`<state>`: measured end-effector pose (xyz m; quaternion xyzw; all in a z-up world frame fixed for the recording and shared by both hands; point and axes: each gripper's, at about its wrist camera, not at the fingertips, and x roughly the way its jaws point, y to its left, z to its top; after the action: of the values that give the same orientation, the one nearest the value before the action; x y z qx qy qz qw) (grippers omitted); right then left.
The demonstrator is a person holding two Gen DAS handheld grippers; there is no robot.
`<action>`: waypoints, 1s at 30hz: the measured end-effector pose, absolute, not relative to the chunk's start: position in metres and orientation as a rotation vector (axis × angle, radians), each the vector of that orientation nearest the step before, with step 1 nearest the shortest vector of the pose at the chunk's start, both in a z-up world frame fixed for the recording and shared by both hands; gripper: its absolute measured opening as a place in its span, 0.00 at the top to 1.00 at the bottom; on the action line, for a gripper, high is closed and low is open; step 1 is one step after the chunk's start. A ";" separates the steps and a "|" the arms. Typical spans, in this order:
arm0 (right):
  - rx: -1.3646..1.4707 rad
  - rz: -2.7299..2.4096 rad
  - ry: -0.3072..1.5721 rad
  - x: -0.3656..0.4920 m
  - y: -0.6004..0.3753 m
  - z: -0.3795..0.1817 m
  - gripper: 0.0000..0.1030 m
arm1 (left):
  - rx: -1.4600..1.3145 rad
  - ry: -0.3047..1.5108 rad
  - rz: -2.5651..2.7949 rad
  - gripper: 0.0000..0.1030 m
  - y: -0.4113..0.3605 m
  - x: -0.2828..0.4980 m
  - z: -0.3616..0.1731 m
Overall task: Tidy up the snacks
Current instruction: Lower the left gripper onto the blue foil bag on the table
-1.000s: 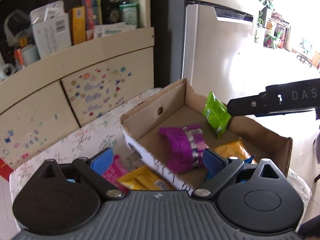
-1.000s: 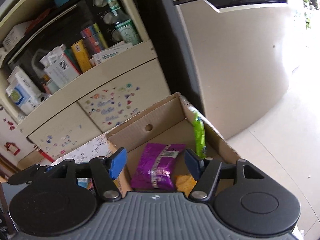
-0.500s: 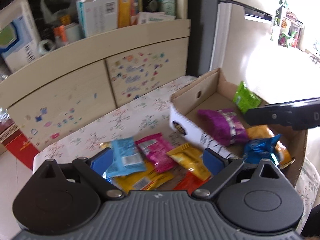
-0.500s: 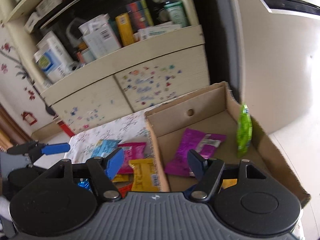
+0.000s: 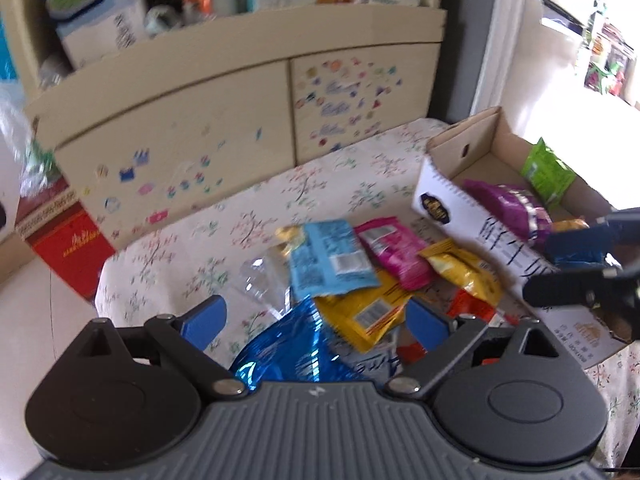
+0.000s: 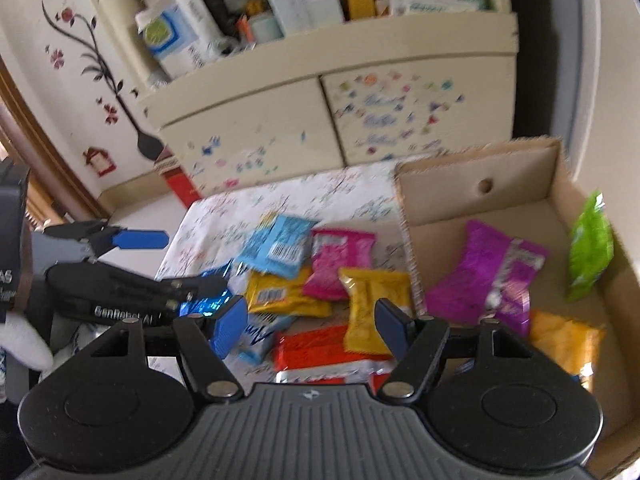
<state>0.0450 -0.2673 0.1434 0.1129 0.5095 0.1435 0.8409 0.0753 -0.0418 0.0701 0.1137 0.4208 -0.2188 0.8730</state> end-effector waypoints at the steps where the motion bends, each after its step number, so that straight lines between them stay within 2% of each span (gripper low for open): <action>1: 0.242 0.312 1.092 0.045 -0.264 0.140 0.26 | 0.216 0.893 -0.449 0.07 -0.038 0.078 0.067; 18: 0.139 0.310 1.274 0.039 -0.229 0.095 0.23 | 0.166 1.025 -0.392 0.07 -0.020 0.101 0.019; 23: 0.091 0.311 1.279 0.036 -0.219 0.088 0.11 | 0.192 1.041 -0.358 0.07 -0.014 0.101 0.012; 30: 0.208 0.450 1.337 0.031 -0.211 0.091 0.09 | 0.192 1.064 -0.327 0.06 -0.001 0.101 0.007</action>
<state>0.0313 -0.2106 0.0906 0.0956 0.6133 0.2064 0.7564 0.1012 -0.0014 0.0068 0.0909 0.5041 -0.1548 0.8448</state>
